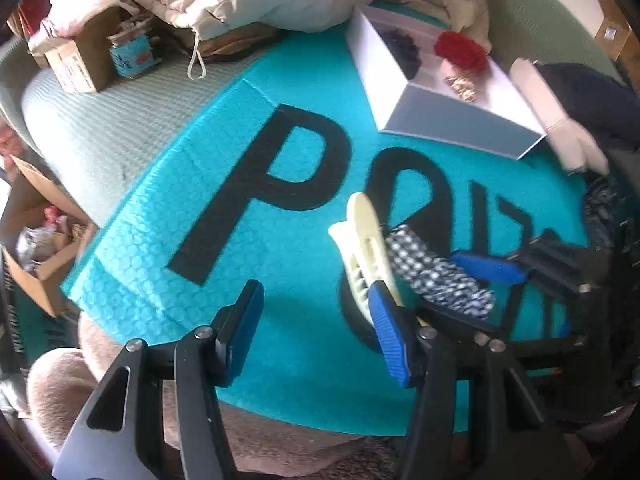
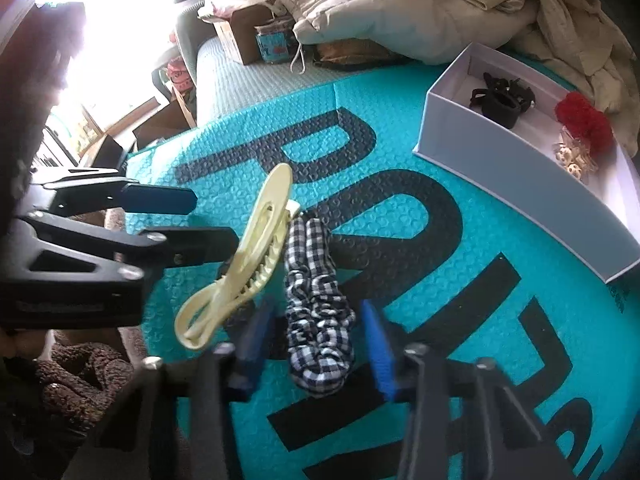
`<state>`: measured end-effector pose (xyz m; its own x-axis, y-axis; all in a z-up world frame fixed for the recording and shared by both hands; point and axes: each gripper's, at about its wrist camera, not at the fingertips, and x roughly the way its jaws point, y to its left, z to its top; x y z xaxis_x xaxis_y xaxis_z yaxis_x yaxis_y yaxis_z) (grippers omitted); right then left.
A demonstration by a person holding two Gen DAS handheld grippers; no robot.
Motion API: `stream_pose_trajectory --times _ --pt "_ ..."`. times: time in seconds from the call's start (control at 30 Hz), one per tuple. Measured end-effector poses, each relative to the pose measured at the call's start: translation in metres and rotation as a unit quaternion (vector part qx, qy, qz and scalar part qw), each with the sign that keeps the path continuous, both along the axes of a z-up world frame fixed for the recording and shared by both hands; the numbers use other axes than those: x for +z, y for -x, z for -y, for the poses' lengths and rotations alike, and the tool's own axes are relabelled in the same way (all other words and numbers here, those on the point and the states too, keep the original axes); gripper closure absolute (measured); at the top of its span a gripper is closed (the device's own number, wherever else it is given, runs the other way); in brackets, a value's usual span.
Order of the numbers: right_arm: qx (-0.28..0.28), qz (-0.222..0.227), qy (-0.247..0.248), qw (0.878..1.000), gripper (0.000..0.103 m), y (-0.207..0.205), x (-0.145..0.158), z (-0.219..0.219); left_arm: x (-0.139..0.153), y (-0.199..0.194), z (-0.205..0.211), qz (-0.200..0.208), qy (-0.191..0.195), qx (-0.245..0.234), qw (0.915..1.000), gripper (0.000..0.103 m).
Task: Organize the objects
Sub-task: 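Grasp the cream long clip with left tool while right grasps gingham scrunchie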
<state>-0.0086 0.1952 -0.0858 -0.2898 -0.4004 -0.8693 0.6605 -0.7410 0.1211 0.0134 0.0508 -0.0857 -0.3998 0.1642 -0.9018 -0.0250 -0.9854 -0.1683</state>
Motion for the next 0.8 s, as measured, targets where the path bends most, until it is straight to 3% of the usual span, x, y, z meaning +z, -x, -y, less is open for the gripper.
stream_pose_trajectory --times 0.1,0.37,0.7,0.8 --pt "0.001 -0.002 -0.003 1.000 0.075 0.001 0.000 -0.001 0.002 0.000 -0.005 -0.005 -0.006 -0.007 0.9999 0.050" --pt "-0.009 -0.006 -0.009 1.000 0.076 -0.001 0.002 -0.009 -0.002 0.003 -0.029 0.016 -0.011 -0.033 0.9993 0.050" --pt "-0.022 -0.014 -0.022 0.999 0.076 -0.003 0.003 -0.019 -0.012 0.005 -0.048 0.023 0.013 -0.050 0.9984 0.050" --pt "-0.022 -0.015 -0.023 0.999 0.076 -0.005 0.004 -0.021 -0.014 0.004 -0.051 0.021 0.029 -0.048 0.9982 0.055"
